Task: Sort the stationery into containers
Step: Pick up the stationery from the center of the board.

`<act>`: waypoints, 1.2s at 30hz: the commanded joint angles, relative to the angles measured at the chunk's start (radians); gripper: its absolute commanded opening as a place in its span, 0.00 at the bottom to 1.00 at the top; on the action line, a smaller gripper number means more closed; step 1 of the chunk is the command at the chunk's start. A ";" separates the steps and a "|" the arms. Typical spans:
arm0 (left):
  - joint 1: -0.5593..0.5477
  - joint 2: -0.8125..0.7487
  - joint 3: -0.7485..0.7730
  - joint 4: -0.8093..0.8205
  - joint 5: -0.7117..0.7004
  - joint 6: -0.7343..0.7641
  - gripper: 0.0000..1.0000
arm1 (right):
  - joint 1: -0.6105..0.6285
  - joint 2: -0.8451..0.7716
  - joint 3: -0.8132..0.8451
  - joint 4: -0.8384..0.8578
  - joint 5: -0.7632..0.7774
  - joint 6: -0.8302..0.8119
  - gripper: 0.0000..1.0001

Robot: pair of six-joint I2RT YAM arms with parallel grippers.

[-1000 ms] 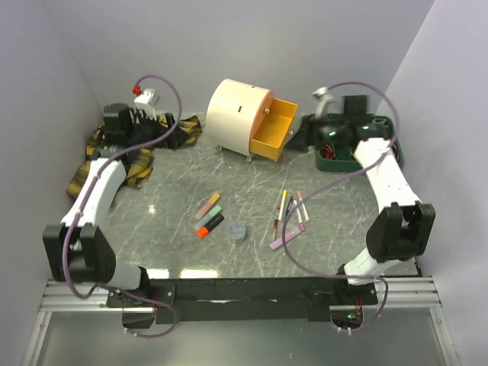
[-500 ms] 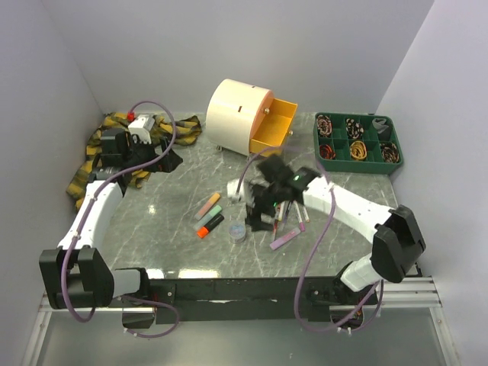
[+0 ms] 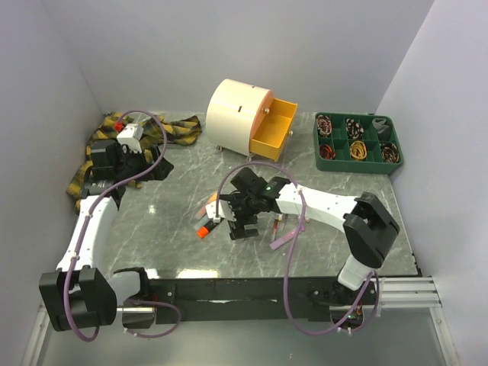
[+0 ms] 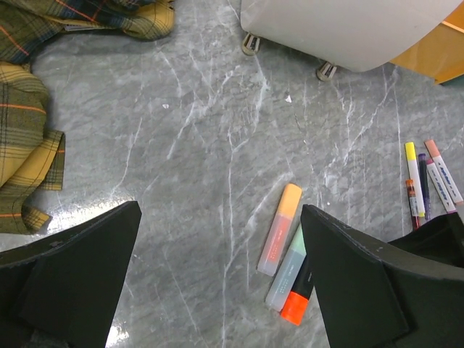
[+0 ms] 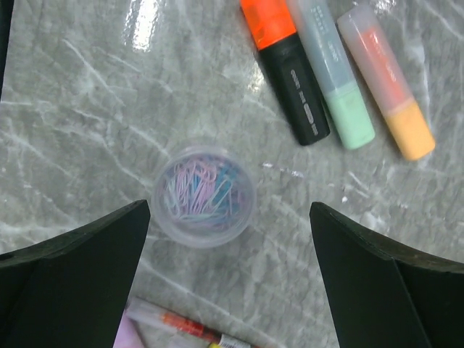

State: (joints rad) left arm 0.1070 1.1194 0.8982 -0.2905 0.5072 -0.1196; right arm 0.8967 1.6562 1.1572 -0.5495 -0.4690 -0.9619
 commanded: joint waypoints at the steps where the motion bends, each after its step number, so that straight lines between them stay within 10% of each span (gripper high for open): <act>1: 0.011 -0.041 -0.022 0.025 0.013 -0.011 0.99 | 0.021 0.022 0.061 -0.013 -0.007 -0.029 1.00; 21: 0.025 -0.010 -0.028 0.045 0.028 -0.029 0.99 | 0.041 0.099 0.076 -0.050 -0.022 -0.020 0.98; 36: 0.033 0.045 0.016 0.037 0.048 -0.037 1.00 | 0.016 0.062 0.168 -0.125 0.000 0.018 0.39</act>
State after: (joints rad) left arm 0.1341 1.1381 0.8684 -0.2752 0.5266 -0.1520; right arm 0.9306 1.7668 1.2148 -0.6250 -0.4736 -0.9638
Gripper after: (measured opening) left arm 0.995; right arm 0.673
